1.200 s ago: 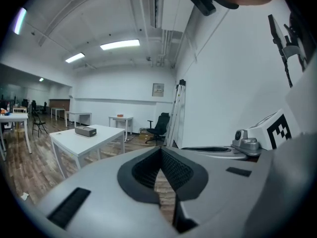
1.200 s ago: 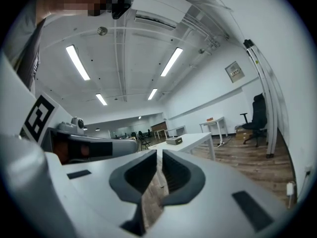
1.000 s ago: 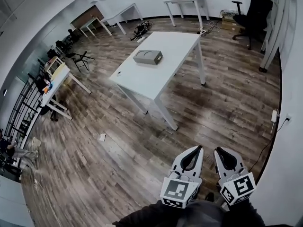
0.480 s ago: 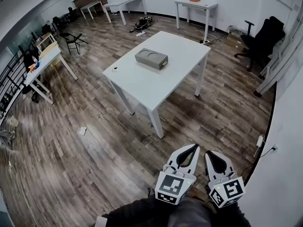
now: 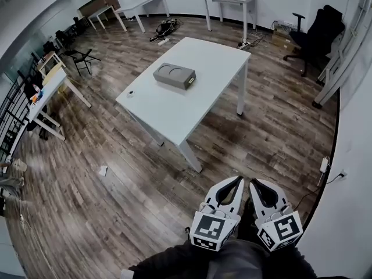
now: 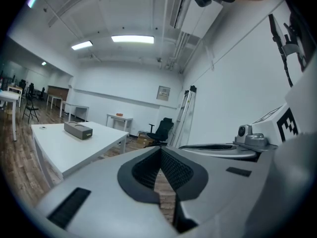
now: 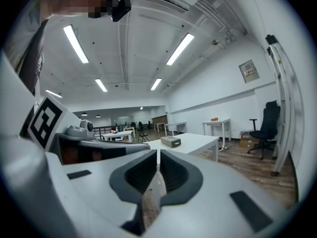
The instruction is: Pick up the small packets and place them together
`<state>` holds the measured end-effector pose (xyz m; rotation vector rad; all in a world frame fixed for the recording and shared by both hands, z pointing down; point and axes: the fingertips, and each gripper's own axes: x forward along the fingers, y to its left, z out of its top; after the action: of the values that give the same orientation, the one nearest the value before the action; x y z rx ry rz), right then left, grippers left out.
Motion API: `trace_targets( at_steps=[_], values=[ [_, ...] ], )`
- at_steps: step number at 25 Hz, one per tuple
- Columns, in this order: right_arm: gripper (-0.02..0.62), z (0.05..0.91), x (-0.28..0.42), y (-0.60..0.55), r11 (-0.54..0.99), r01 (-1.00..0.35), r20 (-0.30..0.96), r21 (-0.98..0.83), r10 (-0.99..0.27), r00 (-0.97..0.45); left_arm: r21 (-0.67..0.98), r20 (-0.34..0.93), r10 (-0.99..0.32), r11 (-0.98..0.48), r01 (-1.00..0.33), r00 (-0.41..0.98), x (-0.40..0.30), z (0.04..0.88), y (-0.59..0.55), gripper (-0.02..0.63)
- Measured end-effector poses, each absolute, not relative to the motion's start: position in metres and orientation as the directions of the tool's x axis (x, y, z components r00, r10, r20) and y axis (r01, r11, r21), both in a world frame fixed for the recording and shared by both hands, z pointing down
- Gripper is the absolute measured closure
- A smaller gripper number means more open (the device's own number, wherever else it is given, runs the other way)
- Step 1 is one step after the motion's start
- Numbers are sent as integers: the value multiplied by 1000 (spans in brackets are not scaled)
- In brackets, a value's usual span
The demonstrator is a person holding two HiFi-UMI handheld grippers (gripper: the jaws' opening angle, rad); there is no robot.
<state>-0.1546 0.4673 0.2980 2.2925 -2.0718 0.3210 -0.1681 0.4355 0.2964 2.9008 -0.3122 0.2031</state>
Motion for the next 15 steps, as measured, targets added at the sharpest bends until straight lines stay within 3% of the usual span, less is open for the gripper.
trace_targets(
  at_steps=[15],
  values=[
    [578, 301, 7, 424, -49, -972, 103, -228, -994, 26, 125, 274, -259, -945, -301, 926, -25, 303, 399, 603]
  ],
)
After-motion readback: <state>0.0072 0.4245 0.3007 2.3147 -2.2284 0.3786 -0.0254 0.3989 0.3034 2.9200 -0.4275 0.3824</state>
